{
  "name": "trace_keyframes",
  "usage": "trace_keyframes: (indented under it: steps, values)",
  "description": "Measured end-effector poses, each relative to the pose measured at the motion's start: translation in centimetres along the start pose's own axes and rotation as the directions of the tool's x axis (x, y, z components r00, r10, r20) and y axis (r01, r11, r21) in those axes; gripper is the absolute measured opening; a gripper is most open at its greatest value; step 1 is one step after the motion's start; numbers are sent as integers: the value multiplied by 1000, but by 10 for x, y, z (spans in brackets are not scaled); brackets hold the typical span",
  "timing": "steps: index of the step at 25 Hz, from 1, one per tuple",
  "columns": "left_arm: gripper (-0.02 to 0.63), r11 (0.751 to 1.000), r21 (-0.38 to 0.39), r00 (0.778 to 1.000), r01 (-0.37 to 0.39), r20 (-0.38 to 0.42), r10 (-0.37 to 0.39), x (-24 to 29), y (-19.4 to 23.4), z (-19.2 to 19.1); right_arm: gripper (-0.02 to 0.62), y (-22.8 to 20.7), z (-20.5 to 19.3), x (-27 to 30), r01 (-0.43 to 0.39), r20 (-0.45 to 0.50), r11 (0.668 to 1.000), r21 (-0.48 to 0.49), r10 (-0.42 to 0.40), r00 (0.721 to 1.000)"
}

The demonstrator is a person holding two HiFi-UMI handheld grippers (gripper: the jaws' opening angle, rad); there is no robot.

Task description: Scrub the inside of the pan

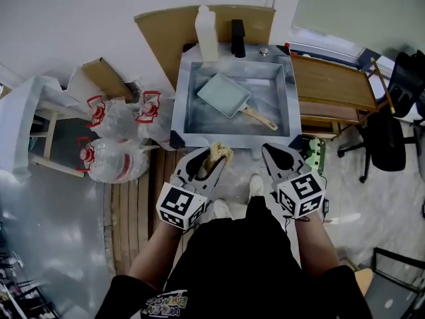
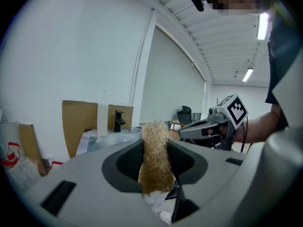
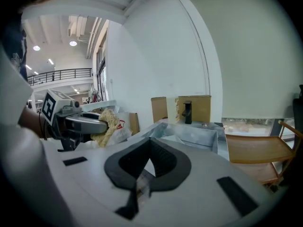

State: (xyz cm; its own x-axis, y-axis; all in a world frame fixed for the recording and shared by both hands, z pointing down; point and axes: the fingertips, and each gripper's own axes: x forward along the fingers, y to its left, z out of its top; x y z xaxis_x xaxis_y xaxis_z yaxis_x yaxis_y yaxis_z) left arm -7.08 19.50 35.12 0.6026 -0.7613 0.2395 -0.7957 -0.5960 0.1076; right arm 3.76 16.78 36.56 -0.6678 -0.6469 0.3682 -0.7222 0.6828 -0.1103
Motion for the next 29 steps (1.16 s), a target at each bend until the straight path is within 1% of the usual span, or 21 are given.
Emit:
trace_keyframes:
  steps: [8, 15, 29]
  values:
    - [144, 999, 7, 999, 32, 9, -32, -2, -2, -1, 9, 9, -2, -2, 21, -3, 1000, -5, -21, 1000]
    - [144, 999, 12, 999, 51, 1, -51, -8, -1, -4, 9, 15, -3, -2, 34, 0, 999, 0, -34, 999]
    - [144, 999, 21, 999, 48, 10, -48, -26, 8, -2, 9, 32, 1, 4, 35, 14, 999, -4, -35, 999]
